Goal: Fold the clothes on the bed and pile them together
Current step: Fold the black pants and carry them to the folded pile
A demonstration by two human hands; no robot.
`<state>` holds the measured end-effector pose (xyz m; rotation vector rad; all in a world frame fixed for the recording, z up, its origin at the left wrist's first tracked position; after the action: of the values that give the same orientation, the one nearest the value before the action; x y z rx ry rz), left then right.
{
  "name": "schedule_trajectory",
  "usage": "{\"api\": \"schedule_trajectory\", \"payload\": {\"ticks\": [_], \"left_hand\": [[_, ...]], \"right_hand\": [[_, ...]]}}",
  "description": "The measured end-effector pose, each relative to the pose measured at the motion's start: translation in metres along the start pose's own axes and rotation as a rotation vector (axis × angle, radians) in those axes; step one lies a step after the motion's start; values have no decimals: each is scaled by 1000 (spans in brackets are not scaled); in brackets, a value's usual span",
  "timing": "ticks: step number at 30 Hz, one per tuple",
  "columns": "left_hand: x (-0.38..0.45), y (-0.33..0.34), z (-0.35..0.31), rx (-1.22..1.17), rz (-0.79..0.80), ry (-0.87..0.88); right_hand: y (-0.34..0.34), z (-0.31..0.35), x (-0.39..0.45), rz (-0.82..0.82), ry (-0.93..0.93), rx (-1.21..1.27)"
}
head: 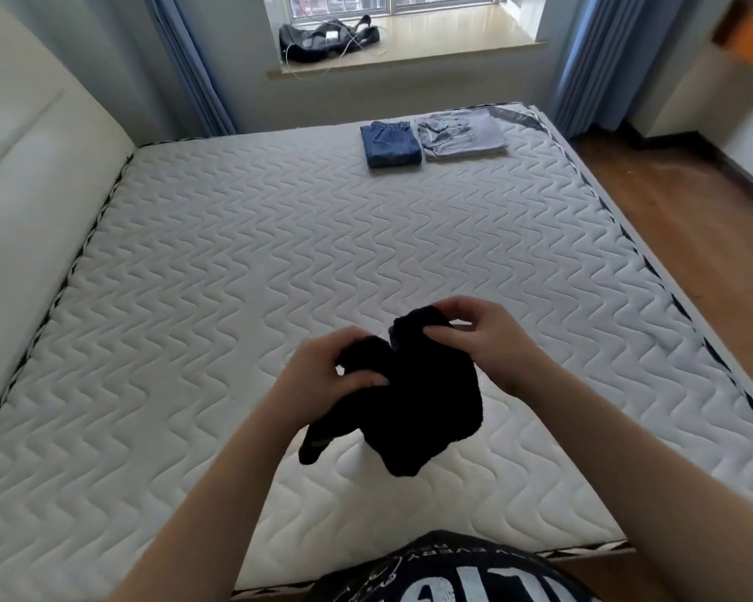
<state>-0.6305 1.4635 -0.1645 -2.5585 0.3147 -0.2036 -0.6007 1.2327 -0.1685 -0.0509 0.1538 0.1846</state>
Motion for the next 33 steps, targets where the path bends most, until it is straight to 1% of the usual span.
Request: {"api": "schedule_trajectory", "payload": {"ticks": [2, 3, 4, 6, 8, 9, 12, 13, 15, 16, 19, 21, 22, 24, 26, 29, 32, 33], "left_hand": [[7, 0, -10, 62, -79, 108], [10, 0, -13, 94, -93, 170], [12, 1, -14, 127, -86, 221], [12, 3, -17, 129, -14, 278], [11, 9, -16, 65, 47, 285], [9, 12, -17, 39, 46, 267], [5, 21, -15, 68, -28, 214], [3, 24, -13, 102, -49, 218], [-2, 28, -11, 162, -89, 236], [-5, 29, -11, 186, -111, 247], [-11, 32, -12, 278, -184, 316], [-15, 33, -14, 337, -230, 360], [-17, 32, -15, 362, -248, 376], [-20, 33, -16, 414, -278, 402], [-23, 34, -16, 462, -298, 428], [-29, 40, -14, 517, -320, 450], [-33, 46, -11, 535, -316, 487], [-34, 46, -10, 535, -317, 497]], "right_hand": [[5, 18, -3, 33, -33, -23], [8, 24, -4, 35, -51, -41], [9, 28, -4, 29, -70, -60], [12, 31, -5, 8, -86, -101], [12, 30, -5, 4, -92, -142], [12, 29, -6, 5, -93, -152], [7, 21, -7, -23, -97, -119], [4, 18, -8, -58, -102, -155], [-4, 13, -11, -121, -125, -322], [-8, 10, -13, -124, -137, -387], [-14, 0, -22, -26, -130, -526], [-12, -10, -26, 64, -110, -687], [-11, -14, -28, 89, -108, -774], [-7, -20, -29, 85, -105, -908], [-3, -21, -31, 84, -89, -965], [5, -25, -30, 155, -75, -1076], [14, -31, -31, 161, -134, -1235], [16, -33, -31, 147, -149, -1250]]}}
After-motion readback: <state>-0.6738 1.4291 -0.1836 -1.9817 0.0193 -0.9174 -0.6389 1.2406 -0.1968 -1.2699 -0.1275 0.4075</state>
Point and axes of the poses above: each hand's wrist, its own x-axis towards the middle knuckle, its own y-axis out of the palm, z = x × y, the point moved 2 cm from there along x, towards the middle knuckle, and after that the axes turned 3 degrees about -z, right-handed, at the moved point
